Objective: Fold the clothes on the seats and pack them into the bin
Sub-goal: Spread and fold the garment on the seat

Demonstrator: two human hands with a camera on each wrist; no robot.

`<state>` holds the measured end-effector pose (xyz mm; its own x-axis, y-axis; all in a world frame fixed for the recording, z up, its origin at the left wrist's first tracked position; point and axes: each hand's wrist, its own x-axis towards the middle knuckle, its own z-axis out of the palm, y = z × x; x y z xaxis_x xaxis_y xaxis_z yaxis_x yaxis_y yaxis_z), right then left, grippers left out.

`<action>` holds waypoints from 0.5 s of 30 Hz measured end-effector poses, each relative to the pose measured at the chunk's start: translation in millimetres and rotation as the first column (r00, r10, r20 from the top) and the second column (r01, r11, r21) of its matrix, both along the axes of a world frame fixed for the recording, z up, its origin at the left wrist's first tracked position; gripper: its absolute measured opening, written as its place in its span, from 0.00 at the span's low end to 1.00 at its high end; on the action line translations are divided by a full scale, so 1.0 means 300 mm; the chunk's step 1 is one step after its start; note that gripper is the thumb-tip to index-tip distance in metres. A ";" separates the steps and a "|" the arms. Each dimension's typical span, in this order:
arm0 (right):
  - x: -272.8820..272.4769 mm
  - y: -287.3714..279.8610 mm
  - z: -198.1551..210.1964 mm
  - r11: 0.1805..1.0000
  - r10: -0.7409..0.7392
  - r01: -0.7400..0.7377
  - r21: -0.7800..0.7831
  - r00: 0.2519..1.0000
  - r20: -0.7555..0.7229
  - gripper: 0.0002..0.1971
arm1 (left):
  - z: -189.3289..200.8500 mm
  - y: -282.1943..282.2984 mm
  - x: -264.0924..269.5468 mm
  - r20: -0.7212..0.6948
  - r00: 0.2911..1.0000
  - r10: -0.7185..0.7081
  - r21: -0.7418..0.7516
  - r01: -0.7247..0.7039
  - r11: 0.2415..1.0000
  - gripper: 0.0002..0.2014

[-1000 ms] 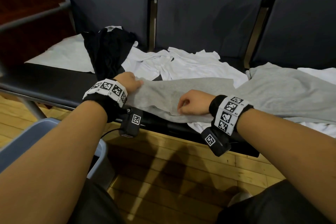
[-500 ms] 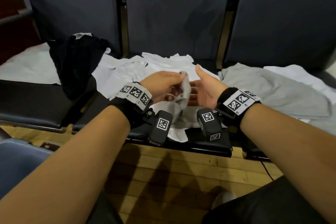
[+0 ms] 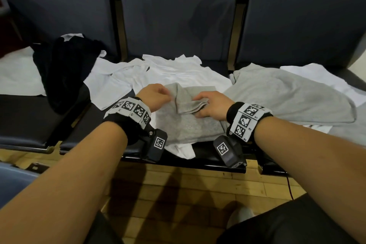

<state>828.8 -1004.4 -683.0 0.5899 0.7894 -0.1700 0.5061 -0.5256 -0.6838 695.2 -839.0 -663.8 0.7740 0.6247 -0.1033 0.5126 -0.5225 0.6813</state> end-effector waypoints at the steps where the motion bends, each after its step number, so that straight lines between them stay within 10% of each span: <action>1: -0.001 0.008 -0.008 1.000 0.014 -0.015 0.015 0.999 0.033 0.20 | -0.004 0.009 -0.001 -0.037 0.999 0.033 0.052 -0.031 0.998 0.03; 9: 0.149 0.003 -0.058 0.891 -0.386 0.453 0.005 0.764 -0.517 0.15 | -0.087 0.041 -0.002 -0.224 0.969 0.105 -0.081 -0.126 0.989 0.19; 15: 0.093 0.010 -0.042 0.903 -0.380 0.430 -0.013 0.785 -0.489 0.26 | -0.101 0.048 0.030 -0.125 0.958 0.258 -0.349 -0.286 0.892 0.29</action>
<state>856.9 -1001.5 -695.5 0.7260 0.5225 -0.4471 -0.1341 -0.5302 -0.8372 704.2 -824.6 -694.1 0.5608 0.7189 -0.4107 0.6550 -0.0818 0.7512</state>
